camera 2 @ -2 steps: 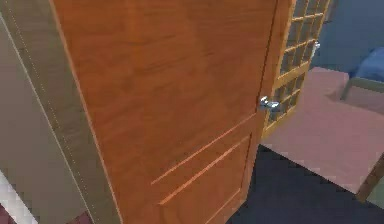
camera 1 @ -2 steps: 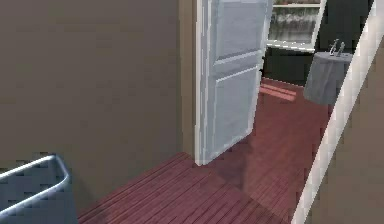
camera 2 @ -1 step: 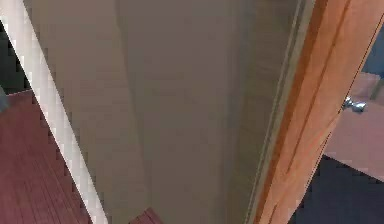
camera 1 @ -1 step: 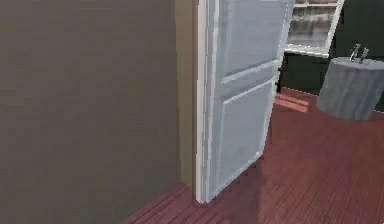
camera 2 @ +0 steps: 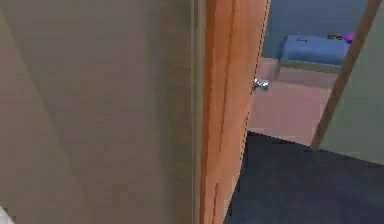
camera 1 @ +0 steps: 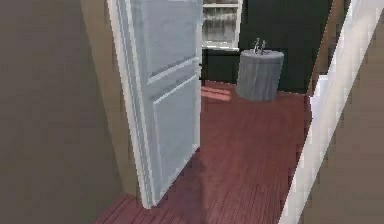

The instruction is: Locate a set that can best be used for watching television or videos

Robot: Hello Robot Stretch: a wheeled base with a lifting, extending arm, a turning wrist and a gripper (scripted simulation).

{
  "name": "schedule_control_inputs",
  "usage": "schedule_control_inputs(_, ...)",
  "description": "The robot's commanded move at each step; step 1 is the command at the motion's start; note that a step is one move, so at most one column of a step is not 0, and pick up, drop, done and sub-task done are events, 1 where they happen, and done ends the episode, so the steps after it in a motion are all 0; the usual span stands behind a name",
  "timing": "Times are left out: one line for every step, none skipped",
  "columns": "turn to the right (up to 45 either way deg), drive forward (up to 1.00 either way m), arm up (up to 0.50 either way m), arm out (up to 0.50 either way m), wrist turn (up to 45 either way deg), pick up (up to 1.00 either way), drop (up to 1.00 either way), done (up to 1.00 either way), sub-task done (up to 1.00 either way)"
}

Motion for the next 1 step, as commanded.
schedule_control_inputs(0.0, 0.8, 0.0, 0.0, 0.0, 0.0, 0.0, 0.0, 0.0)
